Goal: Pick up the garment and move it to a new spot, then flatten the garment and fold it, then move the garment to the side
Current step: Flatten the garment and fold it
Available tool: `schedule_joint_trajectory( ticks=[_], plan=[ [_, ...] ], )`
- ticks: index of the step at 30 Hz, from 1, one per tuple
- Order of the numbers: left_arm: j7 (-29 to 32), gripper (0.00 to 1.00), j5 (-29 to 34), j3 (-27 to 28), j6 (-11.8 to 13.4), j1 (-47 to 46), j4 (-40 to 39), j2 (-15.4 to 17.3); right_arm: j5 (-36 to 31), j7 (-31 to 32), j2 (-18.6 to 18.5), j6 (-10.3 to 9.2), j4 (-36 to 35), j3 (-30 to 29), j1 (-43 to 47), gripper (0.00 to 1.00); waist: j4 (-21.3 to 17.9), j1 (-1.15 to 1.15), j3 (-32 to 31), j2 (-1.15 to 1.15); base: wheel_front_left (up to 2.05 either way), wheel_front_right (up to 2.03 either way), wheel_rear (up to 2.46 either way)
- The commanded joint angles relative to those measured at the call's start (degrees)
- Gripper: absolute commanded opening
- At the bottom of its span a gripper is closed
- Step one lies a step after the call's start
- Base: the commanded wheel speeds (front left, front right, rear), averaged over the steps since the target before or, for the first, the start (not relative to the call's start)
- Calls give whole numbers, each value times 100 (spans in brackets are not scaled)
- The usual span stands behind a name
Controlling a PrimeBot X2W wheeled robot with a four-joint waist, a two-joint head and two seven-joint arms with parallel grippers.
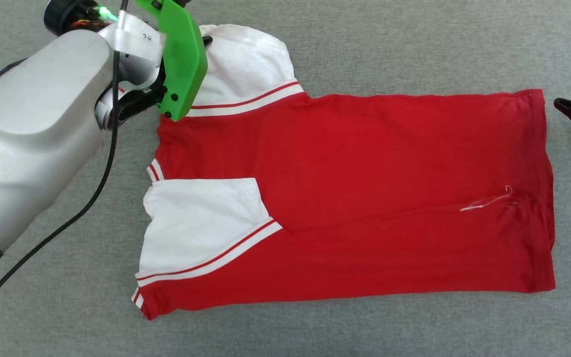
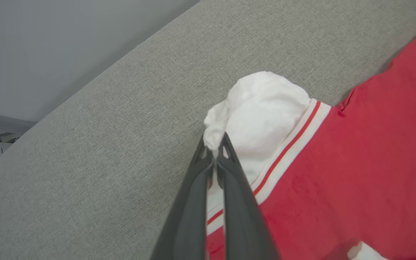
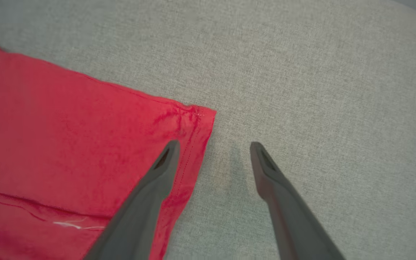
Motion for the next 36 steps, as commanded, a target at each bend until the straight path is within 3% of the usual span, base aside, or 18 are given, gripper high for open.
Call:
schedule_joint_trajectory(
  ticks=[1, 11, 18, 19, 20, 29, 36],
  plan=[
    [-57, 0, 124, -14, -16, 49, -51, -19, -20, 206, 9, -3, 176, 105, -210, 100, 170, 0, 10, 0, 0, 0, 0],
    [-219, 0, 259, -46, -16, -171, -276, -103, -432, 276, 476, -3, 1476, 735, -818, 100, 425, 0, 327, 0, 0, 0, 0],
    [-282, 0, 245, -65, -16, -153, -260, -60, -101, 88, 706, -3, 2009, 1211, -608, 100, 395, 0, 351, 0, 0, 0, 0],
    [-281, 0, 241, -70, -16, -141, -252, -49, -55, -22, 718, -3, 2046, 1241, -608, 40, 380, 0, 339, 0, 0, 0, 0],
    [-285, 0, 228, -73, -16, -125, -242, -38, -14, -160, 721, -3, 2071, 1265, -620, 0, 363, 0, 322, 0, 0, 0, 0],
    [-547, 0, 214, -102, -16, 201, -204, 47, 204, -1475, 470, -3, 1871, 1570, -566, 0, 302, 0, -190, 0, 0, 0, 0],
    [-719, 0, 291, -125, -13, 844, -548, 336, 480, -2406, 99, -3, 1319, 1826, 43, 0, 308, 0, -785, 0, 0, 0, 0]
  ],
)
